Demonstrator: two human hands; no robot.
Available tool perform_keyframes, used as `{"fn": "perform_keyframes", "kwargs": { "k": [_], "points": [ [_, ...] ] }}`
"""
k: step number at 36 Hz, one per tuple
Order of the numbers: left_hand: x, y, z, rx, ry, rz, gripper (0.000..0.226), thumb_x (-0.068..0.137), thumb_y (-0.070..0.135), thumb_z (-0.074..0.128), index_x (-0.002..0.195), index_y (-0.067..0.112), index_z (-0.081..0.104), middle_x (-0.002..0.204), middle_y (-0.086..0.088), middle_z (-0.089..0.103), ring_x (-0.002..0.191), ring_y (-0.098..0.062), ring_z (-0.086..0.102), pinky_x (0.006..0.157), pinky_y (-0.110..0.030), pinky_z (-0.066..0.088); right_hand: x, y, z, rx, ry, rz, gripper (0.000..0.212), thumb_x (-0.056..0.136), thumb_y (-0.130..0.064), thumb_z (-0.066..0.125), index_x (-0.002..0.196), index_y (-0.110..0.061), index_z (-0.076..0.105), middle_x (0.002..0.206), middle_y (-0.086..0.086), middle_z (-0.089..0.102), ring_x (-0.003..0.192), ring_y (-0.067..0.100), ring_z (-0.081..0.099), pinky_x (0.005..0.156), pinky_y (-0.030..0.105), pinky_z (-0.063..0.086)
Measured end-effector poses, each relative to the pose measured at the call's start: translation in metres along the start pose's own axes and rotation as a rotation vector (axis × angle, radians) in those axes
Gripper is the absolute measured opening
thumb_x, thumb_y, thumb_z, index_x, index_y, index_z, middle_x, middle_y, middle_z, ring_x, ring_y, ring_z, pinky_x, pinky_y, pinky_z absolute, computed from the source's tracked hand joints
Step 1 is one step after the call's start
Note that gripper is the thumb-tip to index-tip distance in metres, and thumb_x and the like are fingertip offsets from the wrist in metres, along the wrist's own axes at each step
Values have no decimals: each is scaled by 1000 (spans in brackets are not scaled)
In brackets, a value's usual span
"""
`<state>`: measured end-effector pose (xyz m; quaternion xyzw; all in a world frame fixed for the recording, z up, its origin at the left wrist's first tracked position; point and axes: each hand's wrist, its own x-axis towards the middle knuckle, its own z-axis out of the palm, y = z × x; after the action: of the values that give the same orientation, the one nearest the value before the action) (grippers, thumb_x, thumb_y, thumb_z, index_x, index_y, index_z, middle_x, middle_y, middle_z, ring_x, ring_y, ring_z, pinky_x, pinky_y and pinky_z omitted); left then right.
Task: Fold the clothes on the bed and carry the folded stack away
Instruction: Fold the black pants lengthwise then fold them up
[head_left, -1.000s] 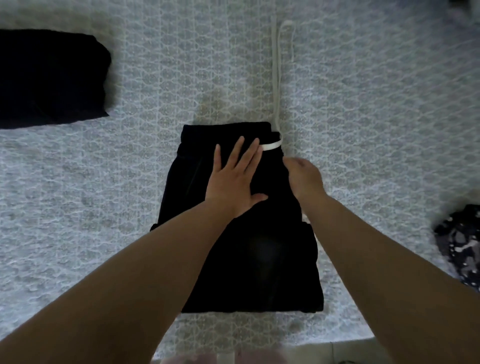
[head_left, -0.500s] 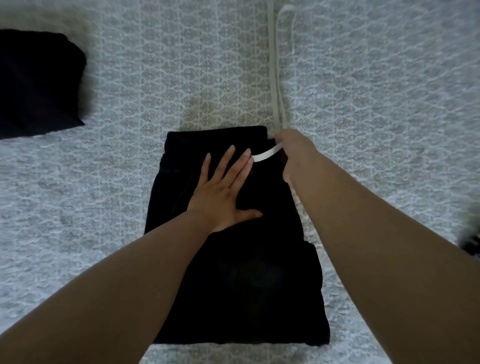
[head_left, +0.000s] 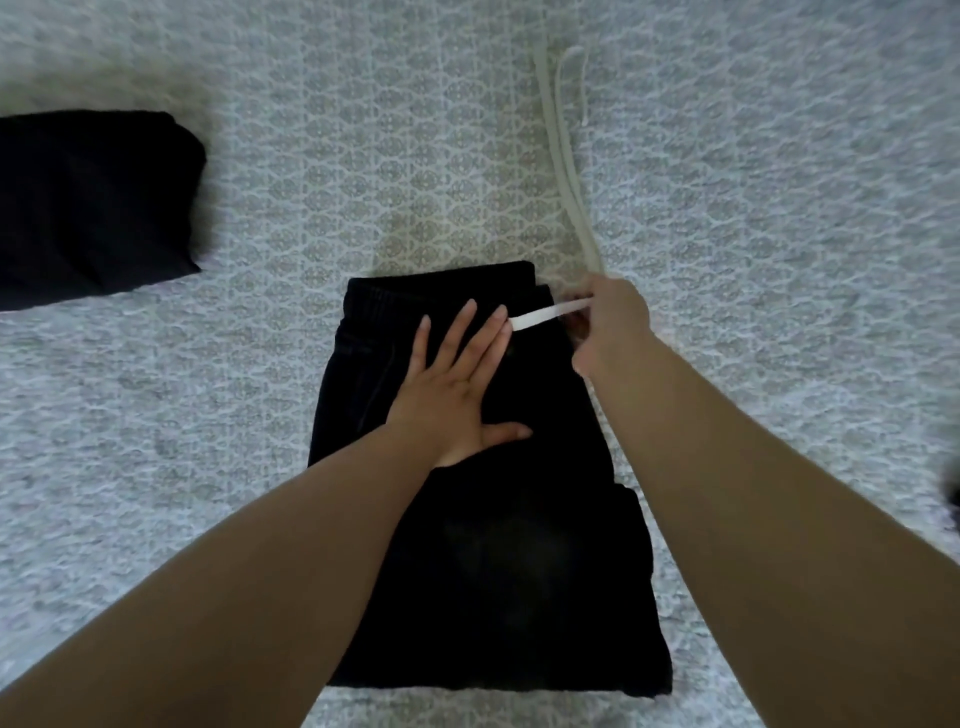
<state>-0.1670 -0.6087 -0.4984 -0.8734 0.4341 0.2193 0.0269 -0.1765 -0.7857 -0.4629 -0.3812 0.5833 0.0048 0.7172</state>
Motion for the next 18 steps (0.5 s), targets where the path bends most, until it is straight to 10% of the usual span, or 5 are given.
{"fn": "perform_keyframes", "kwargs": {
  "k": [5,8,11,14,18],
  "points": [
    [0,1,-3,16,-23,-10,103,70,86,11,129,25,-47,140,14,-49,131,-15,-46,106,-47,-30,-17,25,-70,448,-80,133,39,98,-15,35,59,-14,33,55,6,57,65,23,56,70,32,48],
    [-1,3,-6,27,-55,-19,105,69,85,14,133,24,-42,137,14,-52,130,-15,-46,106,-48,-28,-31,35,-108,390,19,128,41,102,-20,33,61,-14,34,52,10,58,53,22,58,50,31,41],
    [-1,7,-15,39,-119,-35,110,75,83,29,138,21,-36,142,12,-48,134,-17,-41,105,-48,-26,-38,36,-129,-203,161,89,31,100,-22,41,82,-3,57,68,11,59,48,19,57,45,24,44],
    [-2,21,-32,-16,-112,-96,115,77,72,50,146,19,-25,153,5,-33,140,-20,-31,110,-51,-17,-44,35,-141,-1226,198,-234,40,98,-33,42,118,0,54,108,17,59,94,32,60,74,32,43],
    [-11,50,-52,27,171,140,111,81,54,62,148,20,-19,158,-1,-19,144,-18,-20,114,-46,-12,-70,34,-125,-1649,60,-741,31,97,-33,46,115,-9,49,111,7,48,88,34,60,62,31,33]
  ]
}}
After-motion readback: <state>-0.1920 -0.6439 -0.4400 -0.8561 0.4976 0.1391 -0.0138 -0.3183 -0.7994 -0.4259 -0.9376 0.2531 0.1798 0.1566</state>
